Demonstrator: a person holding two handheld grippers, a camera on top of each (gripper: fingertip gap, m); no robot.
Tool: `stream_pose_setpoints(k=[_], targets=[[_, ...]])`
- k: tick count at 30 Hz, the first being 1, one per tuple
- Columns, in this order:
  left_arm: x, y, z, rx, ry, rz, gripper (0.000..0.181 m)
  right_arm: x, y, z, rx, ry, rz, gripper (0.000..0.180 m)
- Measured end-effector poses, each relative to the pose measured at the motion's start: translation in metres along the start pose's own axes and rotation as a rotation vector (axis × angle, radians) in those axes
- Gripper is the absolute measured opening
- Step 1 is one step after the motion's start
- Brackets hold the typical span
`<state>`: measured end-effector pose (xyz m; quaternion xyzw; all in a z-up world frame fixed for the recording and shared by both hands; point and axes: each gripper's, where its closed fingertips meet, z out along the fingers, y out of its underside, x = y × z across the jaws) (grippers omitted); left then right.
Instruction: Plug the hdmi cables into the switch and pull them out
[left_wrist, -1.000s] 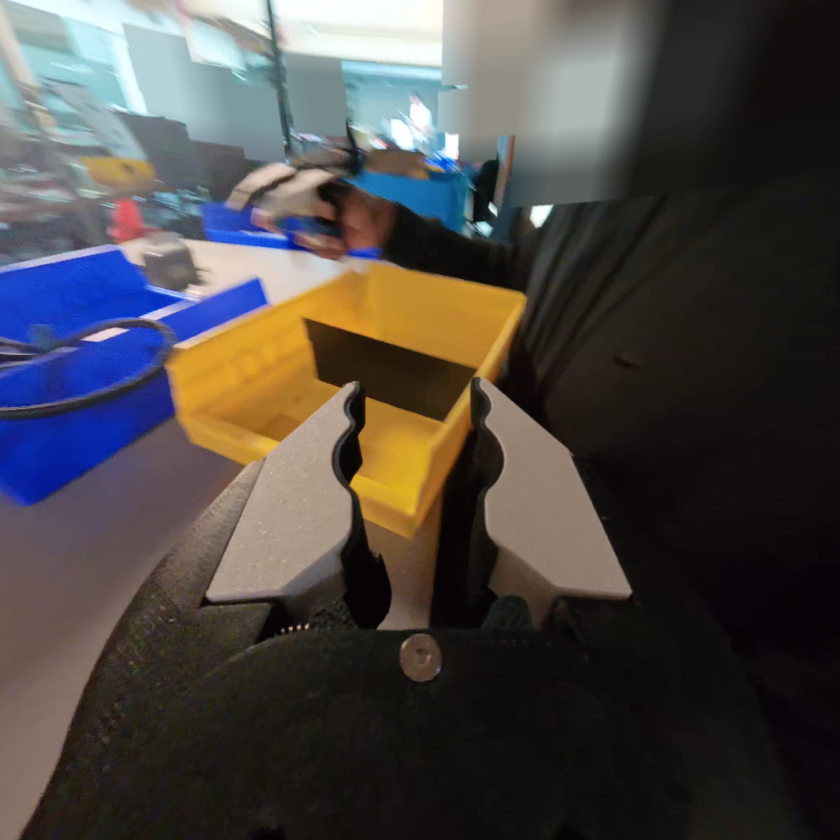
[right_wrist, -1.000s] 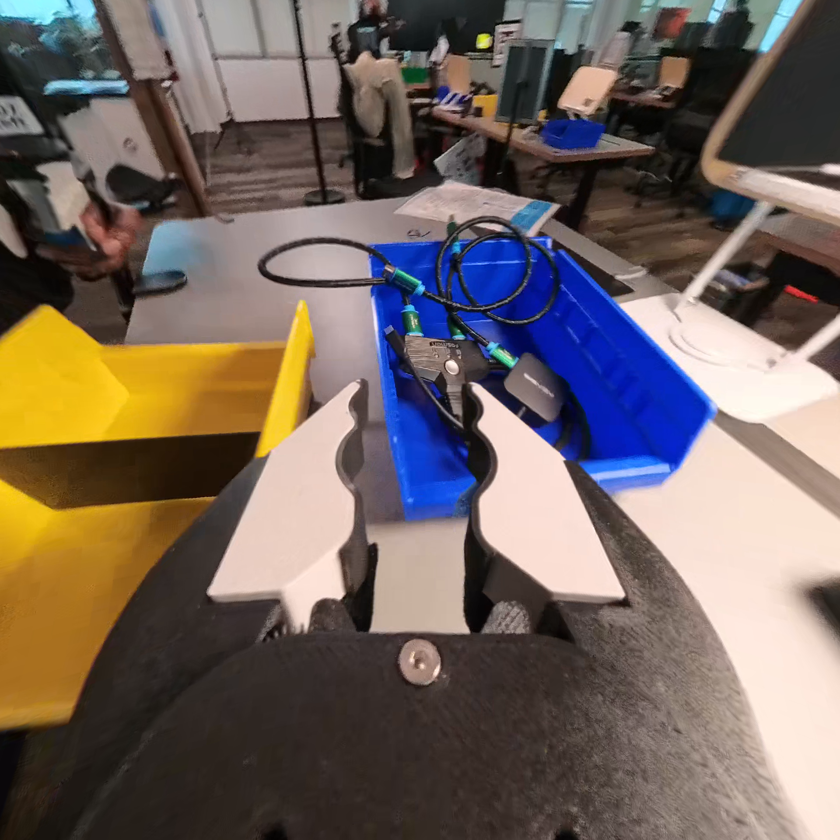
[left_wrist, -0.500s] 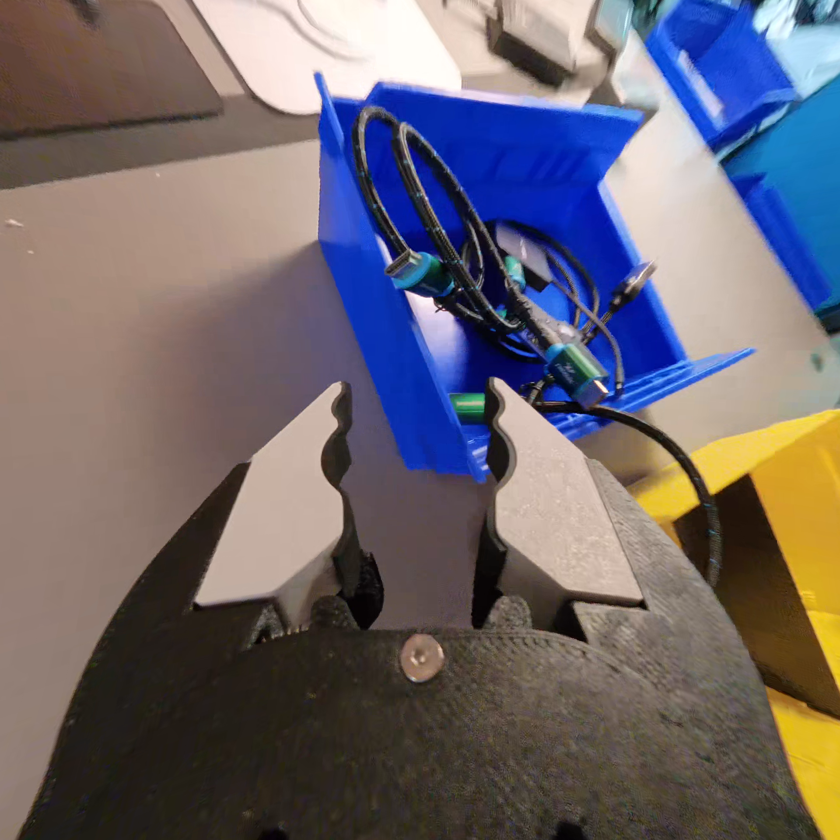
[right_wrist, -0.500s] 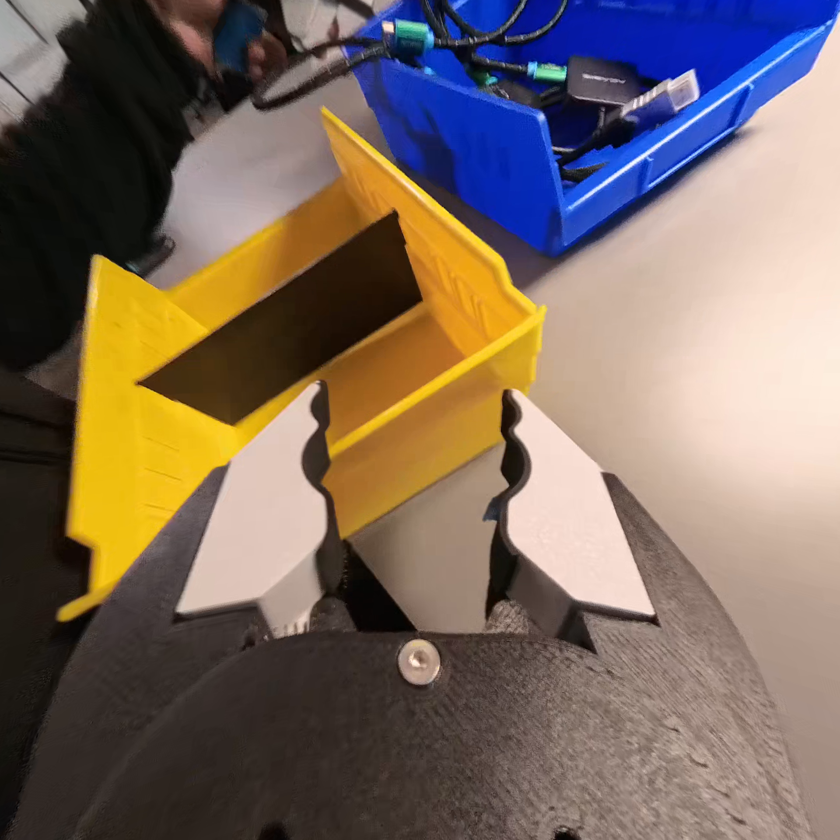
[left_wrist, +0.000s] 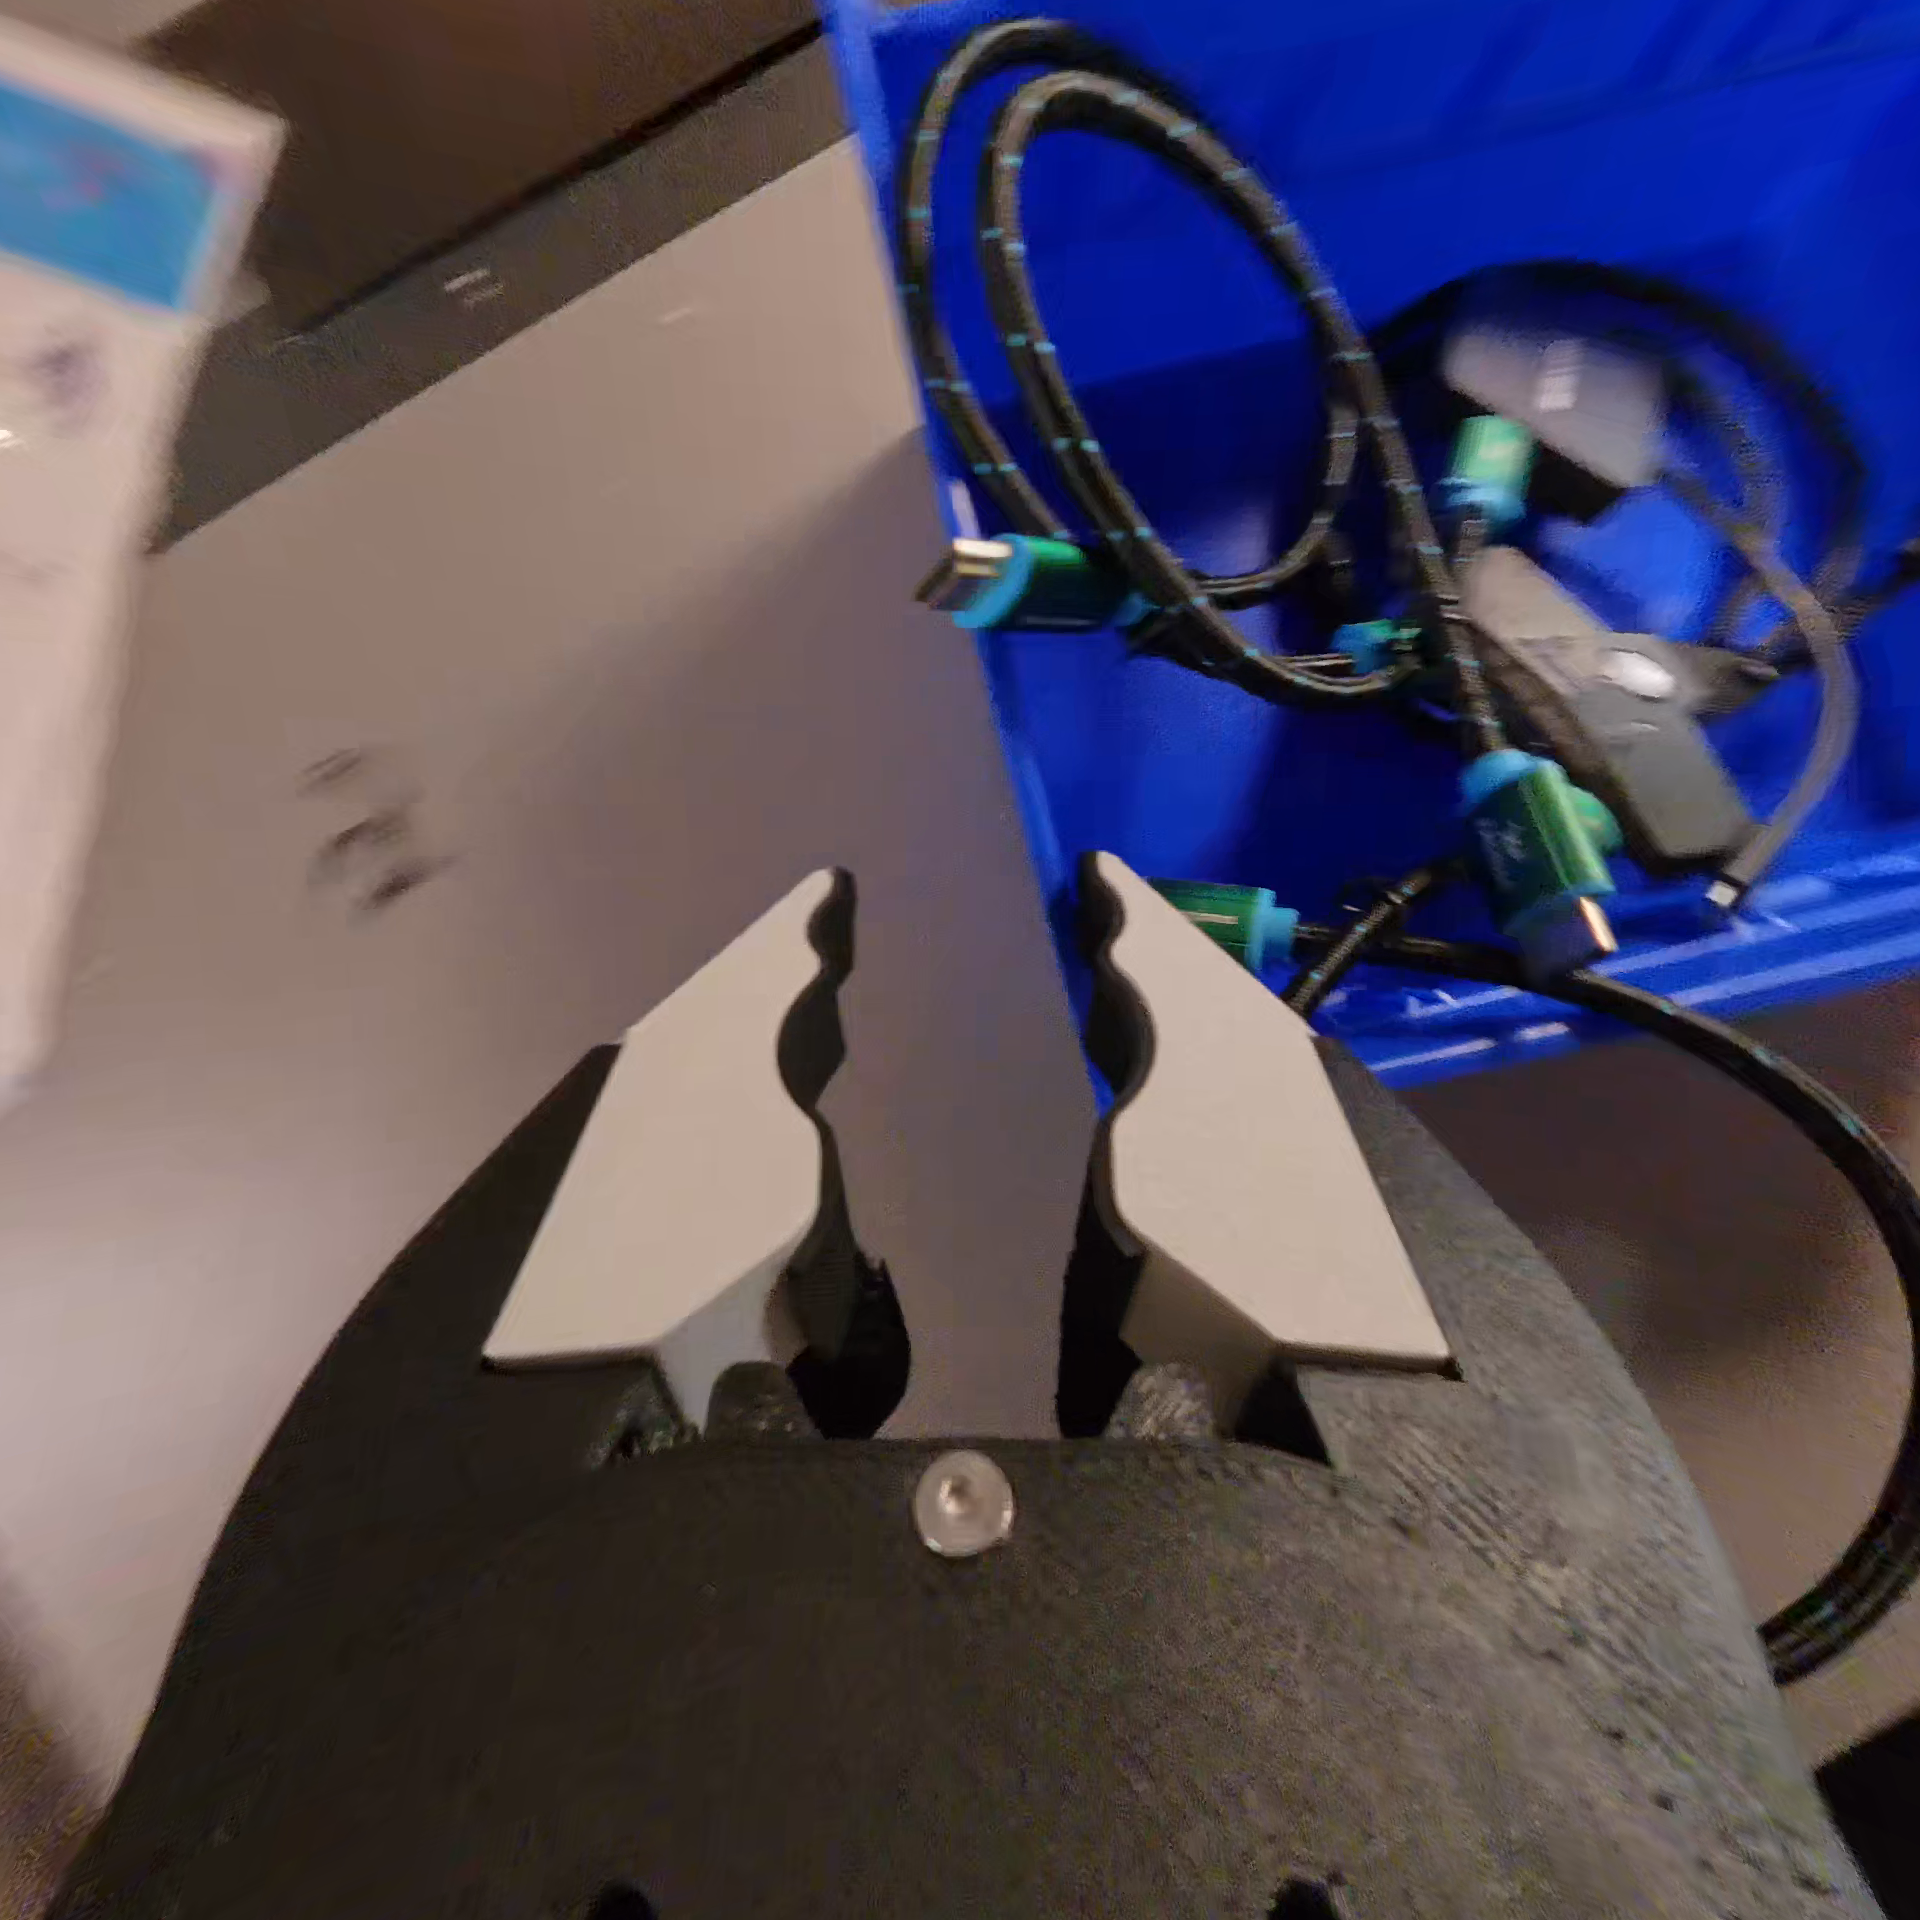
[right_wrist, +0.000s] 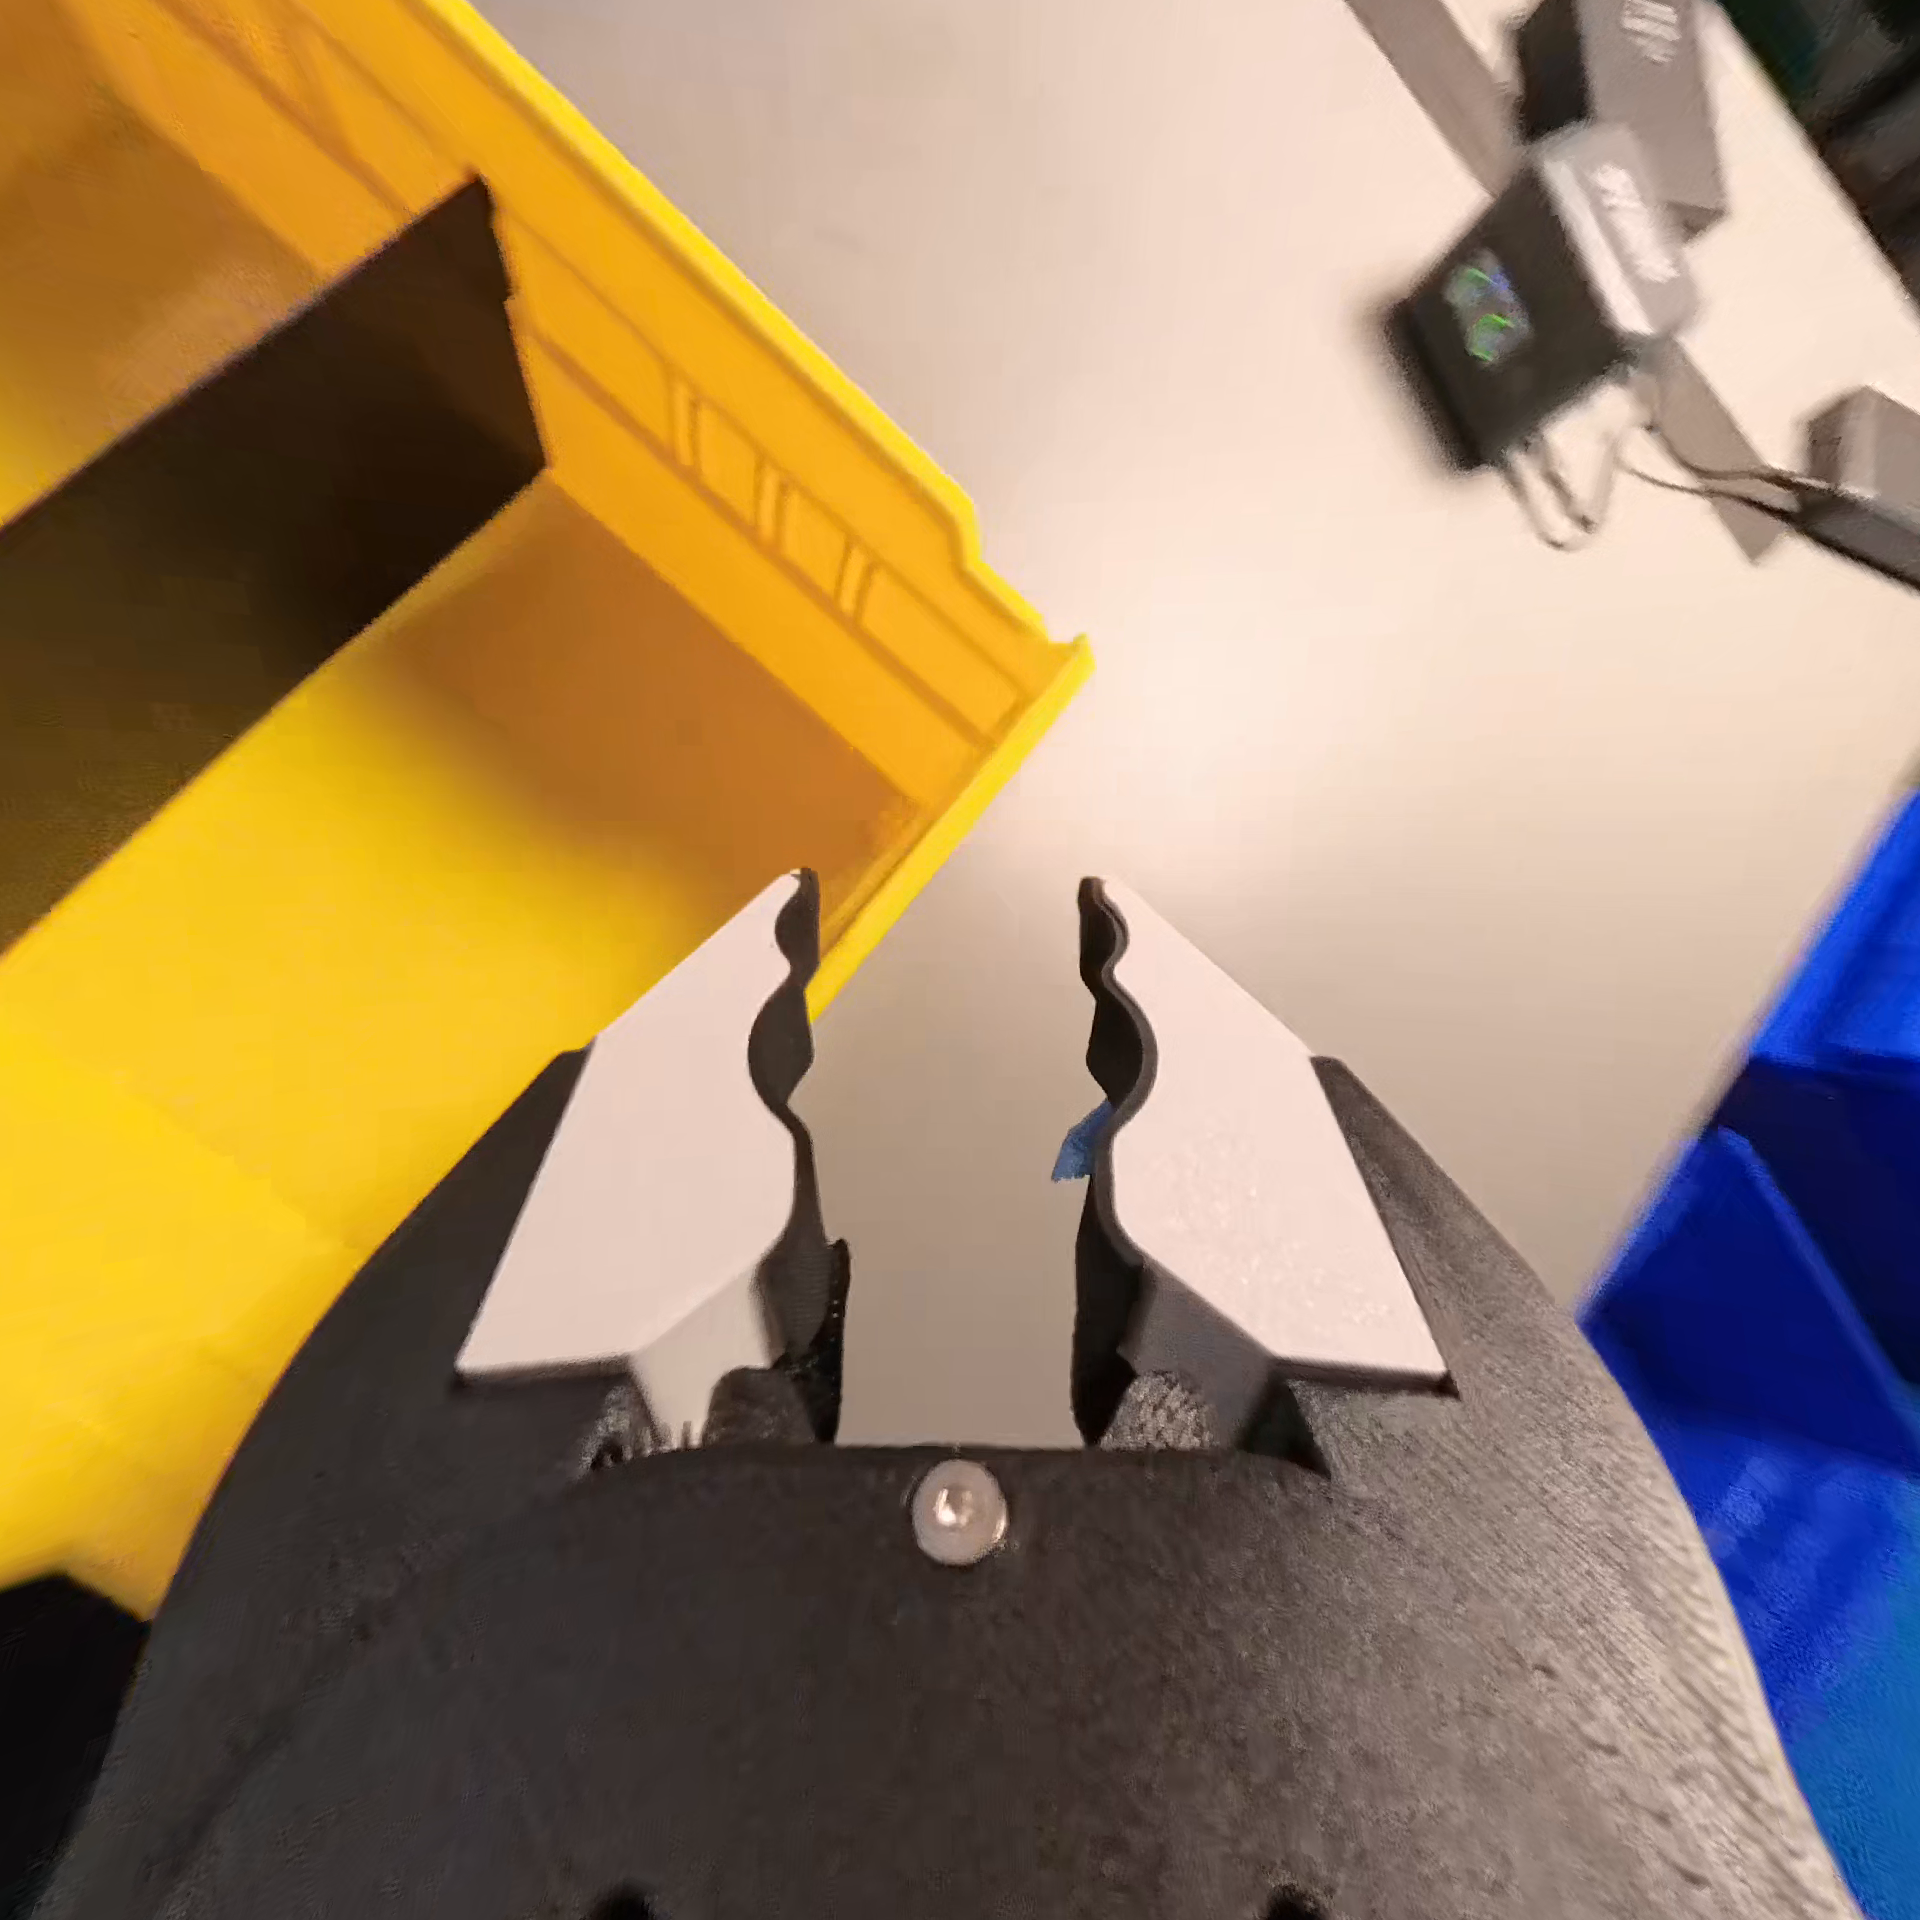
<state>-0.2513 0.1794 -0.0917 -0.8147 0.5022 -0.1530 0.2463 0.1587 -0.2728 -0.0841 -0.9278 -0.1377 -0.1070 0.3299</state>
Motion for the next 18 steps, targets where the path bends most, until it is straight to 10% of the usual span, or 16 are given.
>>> stream_pose_setpoints(k=[3,7,11,18], targets=[[-0.028,-0.002,-0.045,0.012,-0.255,0.034,0.044,0.007,-0.018,-0.016,0.027,0.075,-0.014,0.052],[0.099,-0.043,-0.058,0.109,0.026,0.23,0.051,-0.076,-0.092,-0.011,0.21,-0.208,-0.046,0.052],[0.201,-0.041,-0.001,-0.1,0.153,0.474,0.063,-0.175,-0.138,0.036,0.156,-0.449,-0.106,0.064],[0.211,-0.034,0.097,-0.3,0.067,0.463,0.047,-0.207,-0.121,0.096,-0.047,-0.345,-0.405,0.06]])
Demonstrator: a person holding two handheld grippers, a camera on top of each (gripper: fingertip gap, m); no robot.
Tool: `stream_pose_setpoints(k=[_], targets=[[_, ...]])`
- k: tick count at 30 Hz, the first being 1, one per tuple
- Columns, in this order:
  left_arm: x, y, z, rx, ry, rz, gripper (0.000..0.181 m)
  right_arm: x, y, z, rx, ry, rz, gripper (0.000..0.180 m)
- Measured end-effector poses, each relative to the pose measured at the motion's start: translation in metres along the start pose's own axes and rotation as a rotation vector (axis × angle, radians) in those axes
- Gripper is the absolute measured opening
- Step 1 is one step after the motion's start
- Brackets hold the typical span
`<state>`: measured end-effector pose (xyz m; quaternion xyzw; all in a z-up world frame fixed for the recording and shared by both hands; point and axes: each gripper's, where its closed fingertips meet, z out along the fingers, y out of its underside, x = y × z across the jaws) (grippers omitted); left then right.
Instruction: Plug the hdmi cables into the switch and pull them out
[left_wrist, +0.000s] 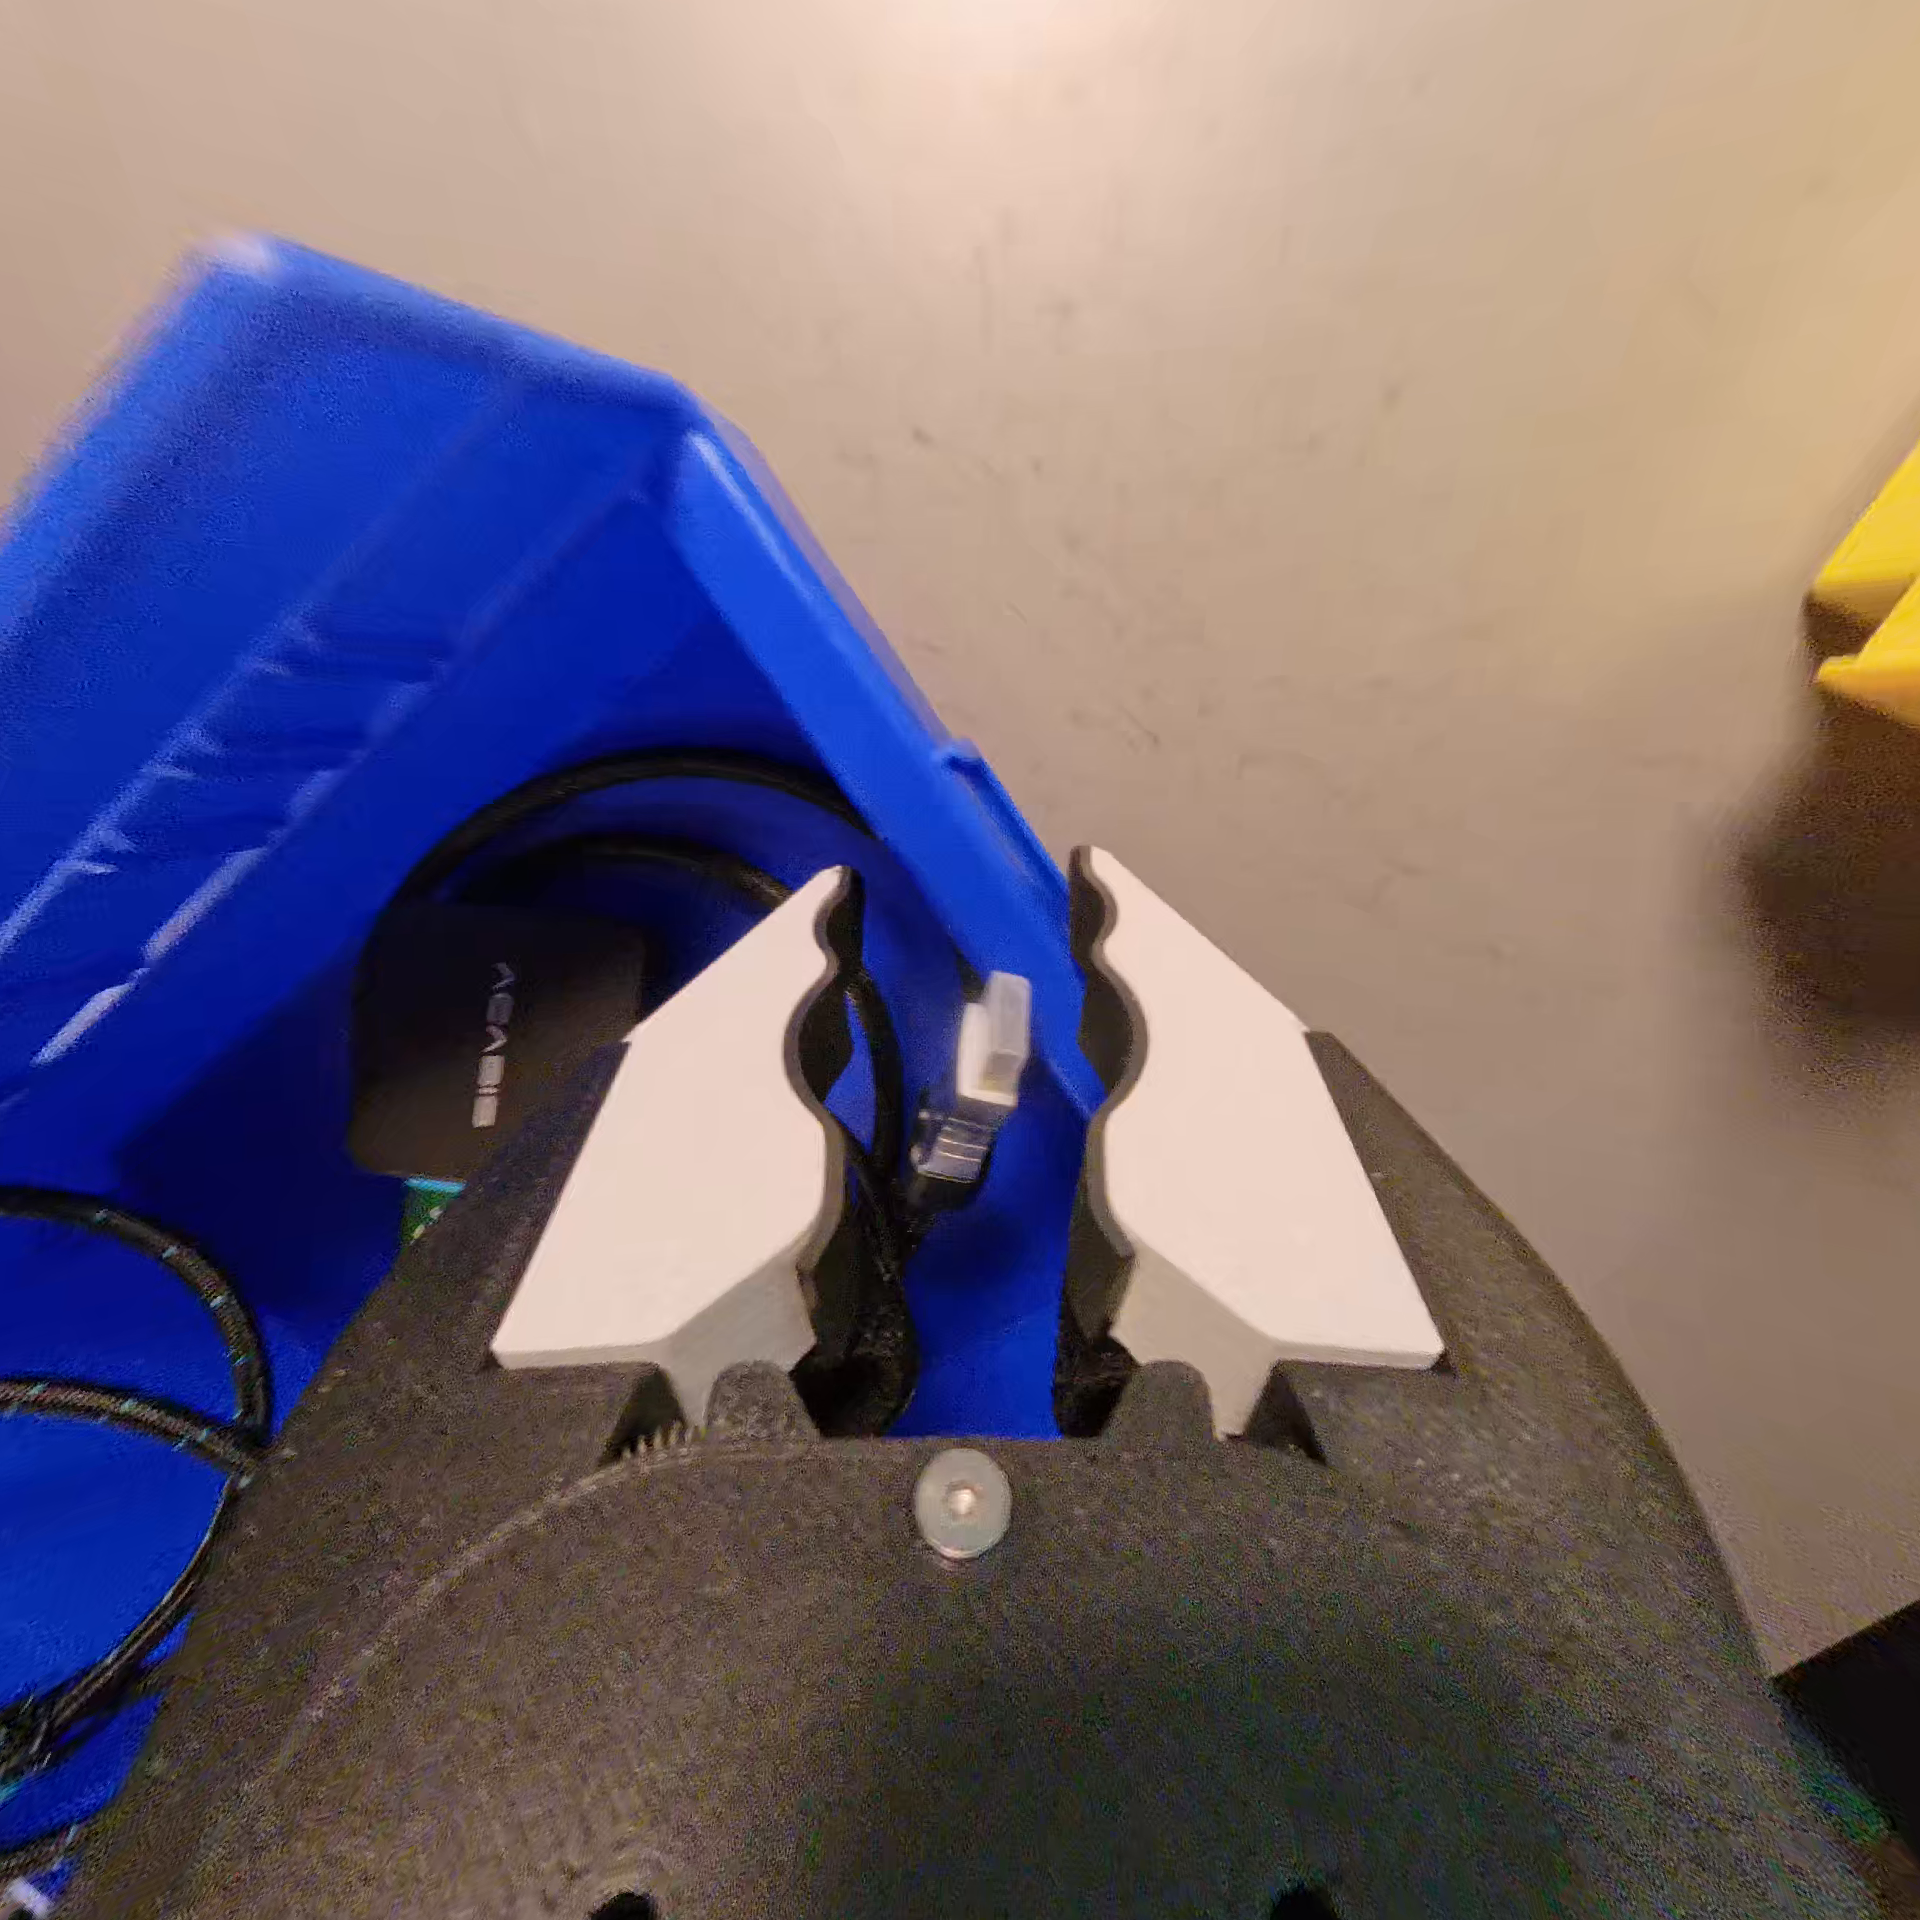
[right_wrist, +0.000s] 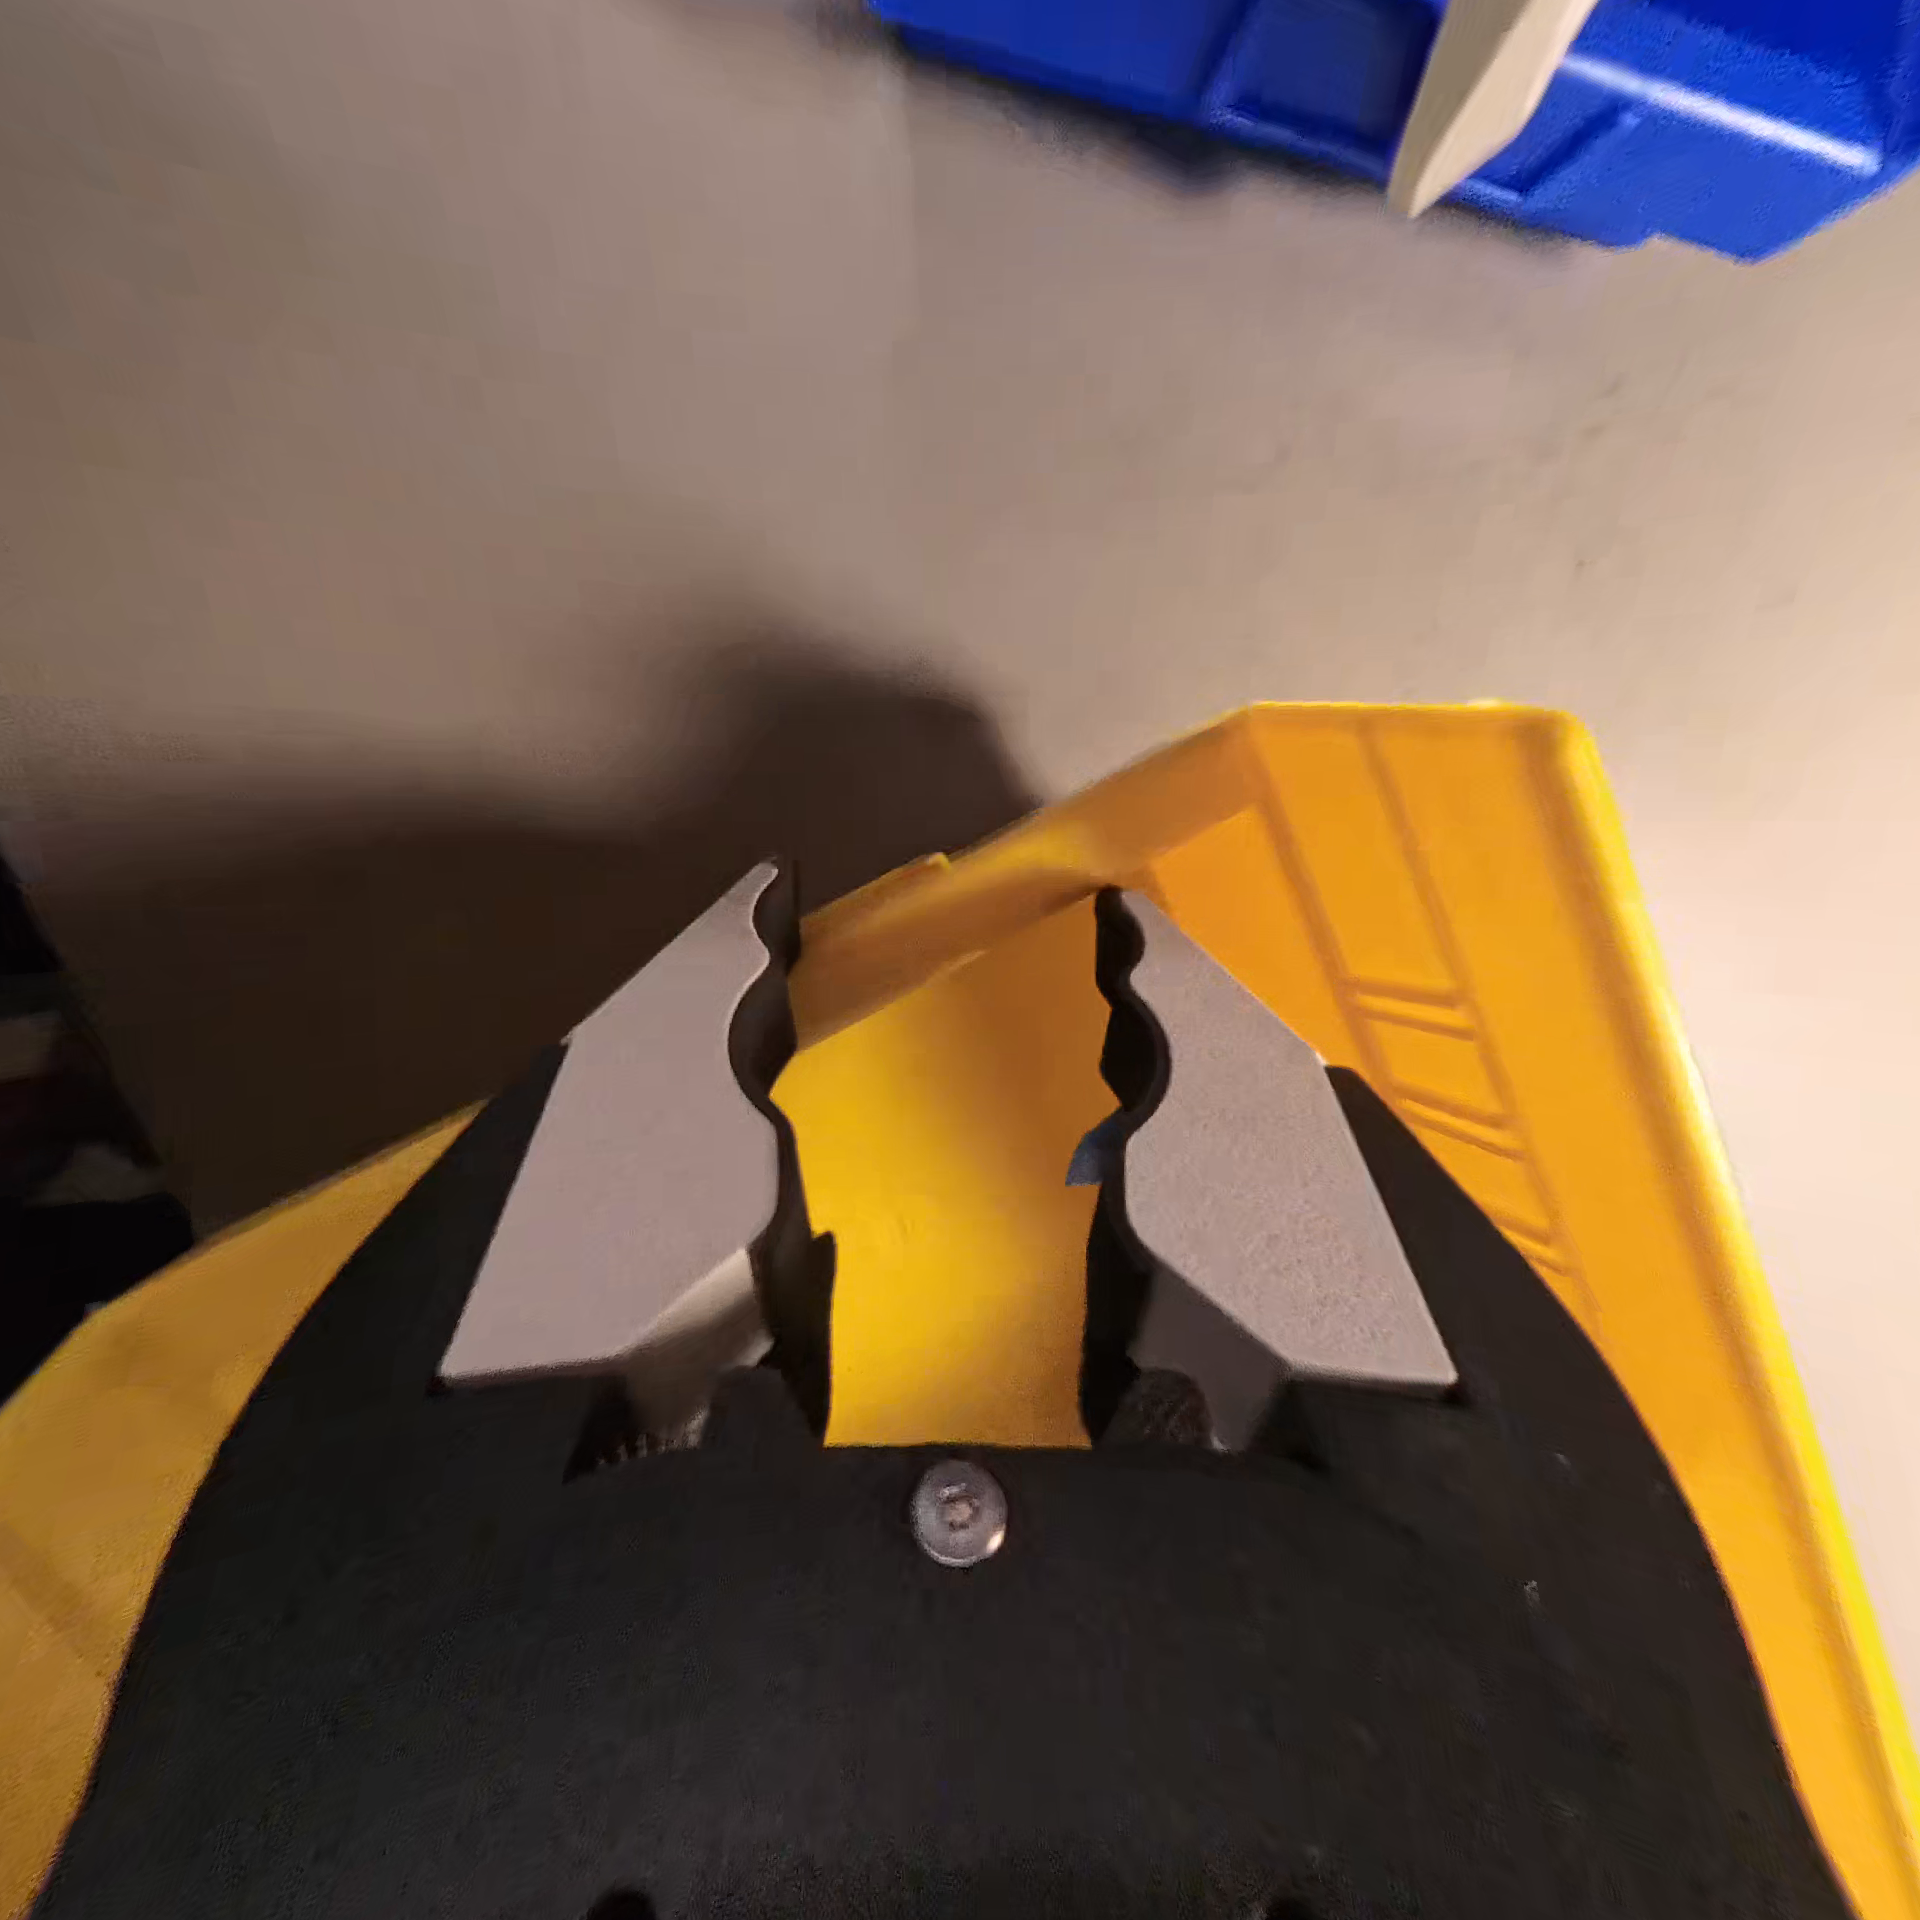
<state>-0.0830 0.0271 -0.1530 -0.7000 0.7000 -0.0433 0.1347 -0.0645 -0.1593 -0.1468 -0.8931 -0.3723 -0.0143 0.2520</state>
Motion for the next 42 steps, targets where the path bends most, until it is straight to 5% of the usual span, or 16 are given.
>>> stream_pose_setpoints(k=[5,10,12,15,18,22,25,28,33,35,42], targets=[[0.023,0.04,-0.013,0.024,0.019,0.085,0.031,-0.029,0.042,-0.027,-0.026,-0.128,-0.284,0.059],[0.045,0.146,-0.045,-0.142,-0.004,0.177,0.027,-0.034,0.118,-0.065,-0.191,-0.09,-0.465,0.049],[0.048,0.175,-0.064,-0.128,-0.077,0.135,0.044,-0.022,0.14,-0.077,-0.235,0.02,-0.377,0.052],[0.06,0.164,-0.09,0.144,-0.122,-0.03,0.069,-0.011,0.156,-0.09,-0.169,0.165,-0.074,0.071],[0.059,0.136,-0.099,0.426,-0.158,-0.266,0.079,0.004,0.137,-0.097,0.073,0.361,0.262,0.086],[0.039,0.115,-0.086,0.625,-0.277,-0.517,0.076,0.03,0.097,-0.101,0.424,0.561,0.696,0.08],[0.027,0.115,-0.076,0.668,-0.402,-0.577,0.053,0.058,0.105,-0.089,0.324,0.79,0.687,0.063],[0.03,0.12,-0.084,0.762,-0.433,-0.596,0.027,0.06,0.11,-0.086,0.336,0.81,0.672,0.042],[0.026,0.175,-0.103,0.753,-0.625,-0.617,0.004,0.046,0.165,-0.125,0.322,0.961,0.7,0.017],[0.023,0.2,-0.109,0.752,-0.679,-0.649,0.003,0.043,0.193,-0.141,0.298,1.042,0.734,0.003],[0.008,0.252,-0.124,0.767,-0.777,-0.726,0.008,0.06,0.242,-0.161,0.296,1.087,0.82,0.005]])
